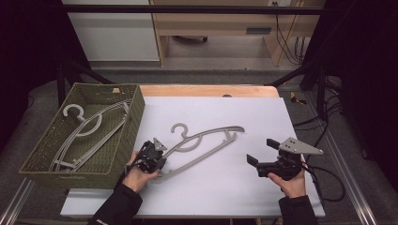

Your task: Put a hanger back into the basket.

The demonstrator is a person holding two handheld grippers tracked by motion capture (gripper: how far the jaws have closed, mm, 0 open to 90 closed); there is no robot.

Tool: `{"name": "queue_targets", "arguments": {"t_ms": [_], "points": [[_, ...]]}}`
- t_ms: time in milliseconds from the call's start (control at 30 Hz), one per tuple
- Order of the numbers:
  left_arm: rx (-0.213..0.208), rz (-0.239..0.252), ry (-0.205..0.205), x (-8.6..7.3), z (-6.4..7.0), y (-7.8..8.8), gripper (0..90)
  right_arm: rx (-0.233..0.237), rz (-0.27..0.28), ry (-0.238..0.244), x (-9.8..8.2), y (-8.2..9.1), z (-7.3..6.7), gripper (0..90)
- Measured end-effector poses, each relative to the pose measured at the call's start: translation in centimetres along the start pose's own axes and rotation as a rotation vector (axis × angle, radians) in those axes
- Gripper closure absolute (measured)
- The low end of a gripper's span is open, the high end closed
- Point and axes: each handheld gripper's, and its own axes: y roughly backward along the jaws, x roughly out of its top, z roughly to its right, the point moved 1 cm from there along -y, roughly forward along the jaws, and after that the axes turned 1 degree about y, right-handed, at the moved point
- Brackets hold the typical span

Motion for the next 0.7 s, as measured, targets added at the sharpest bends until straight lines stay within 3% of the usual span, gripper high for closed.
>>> {"name": "queue_targets", "arguments": {"t_ms": [133,267,467,700], "points": [[-0.018,-0.013,0.042,0.2,-0.2,-0.1,81.2,-0.004,0.004,-0.012,0.0,-0.1,-0.1,2.2],[0.002,-0.022,0.042,0.3,0.0,-0.1,82.0,0.002,-0.003,-0.002,0.0,-0.2,-0.2,2.2],[-0.008,0.014,0.047,-0.2,-0.1,0.1,82.5,0.003,-0.003,0.002,0.0,0.0,-0.1,2.2],[-0.064,0.078,0.099,-0.5,-0.9,1.7,82.7,0.002,0.009,-0.010,0.1,0.2,-0.1,2.2]]}}
